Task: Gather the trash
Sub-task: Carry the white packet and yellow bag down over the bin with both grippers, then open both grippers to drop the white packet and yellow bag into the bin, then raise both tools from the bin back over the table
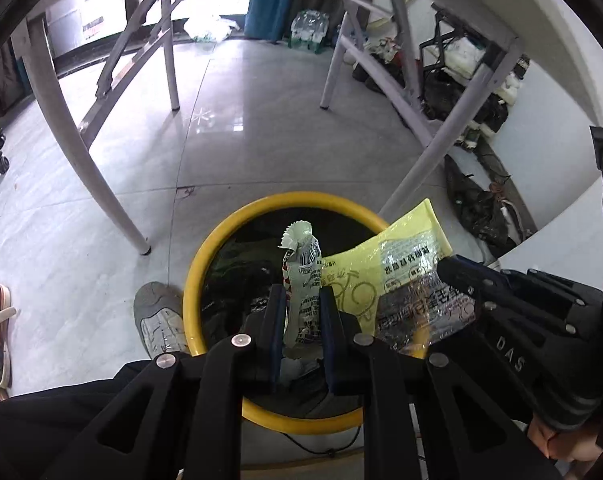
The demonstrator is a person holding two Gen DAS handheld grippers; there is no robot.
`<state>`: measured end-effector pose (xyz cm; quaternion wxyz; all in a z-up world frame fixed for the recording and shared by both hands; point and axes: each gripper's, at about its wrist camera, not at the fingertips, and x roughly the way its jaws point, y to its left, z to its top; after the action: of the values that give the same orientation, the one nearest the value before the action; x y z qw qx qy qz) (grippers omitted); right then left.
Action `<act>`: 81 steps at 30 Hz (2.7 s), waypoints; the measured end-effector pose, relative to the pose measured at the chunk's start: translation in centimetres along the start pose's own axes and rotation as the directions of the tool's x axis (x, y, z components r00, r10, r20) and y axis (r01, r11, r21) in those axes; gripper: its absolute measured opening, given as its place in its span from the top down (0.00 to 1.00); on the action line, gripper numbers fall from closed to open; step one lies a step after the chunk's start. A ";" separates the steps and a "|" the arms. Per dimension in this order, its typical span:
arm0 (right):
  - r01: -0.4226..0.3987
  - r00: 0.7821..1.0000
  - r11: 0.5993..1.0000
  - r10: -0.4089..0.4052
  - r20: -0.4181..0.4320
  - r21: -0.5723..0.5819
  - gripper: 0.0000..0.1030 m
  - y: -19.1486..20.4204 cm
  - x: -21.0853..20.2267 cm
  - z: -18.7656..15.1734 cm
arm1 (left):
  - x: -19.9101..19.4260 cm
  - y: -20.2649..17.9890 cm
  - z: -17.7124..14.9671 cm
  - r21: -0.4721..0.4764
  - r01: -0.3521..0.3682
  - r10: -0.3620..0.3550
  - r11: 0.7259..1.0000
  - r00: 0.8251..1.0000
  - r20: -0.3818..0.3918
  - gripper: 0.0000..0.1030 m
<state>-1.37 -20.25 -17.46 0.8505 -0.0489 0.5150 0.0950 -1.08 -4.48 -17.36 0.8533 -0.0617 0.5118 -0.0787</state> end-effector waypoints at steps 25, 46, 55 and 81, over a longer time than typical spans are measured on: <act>-0.013 0.990 0.999 0.017 -0.143 0.030 0.97 0.2 6.3 -1.3 | 4.8 0.9 -0.1 0.010 -0.051 0.052 0.999 0.993 -0.105 0.89; -0.014 0.988 0.999 0.019 -0.156 0.032 0.96 0.4 6.6 -1.6 | 5.2 0.5 -0.1 0.016 -0.064 0.065 0.998 0.991 -0.113 0.88; -0.017 0.988 0.999 0.024 -0.155 0.044 0.92 0.5 6.5 -1.6 | 5.2 0.4 0.0 0.016 -0.066 0.067 0.998 0.991 -0.112 0.88; 0.053 0.998 0.983 -0.044 -0.051 0.177 0.17 -2.1 3.9 -0.7 | 3.6 1.8 0.4 -0.078 -0.186 0.184 0.980 0.983 -0.029 0.28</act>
<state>0.29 -21.98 -21.29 0.8413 0.0127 0.5397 0.0266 1.05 -3.39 -20.65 0.8482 -0.0472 0.5272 0.0209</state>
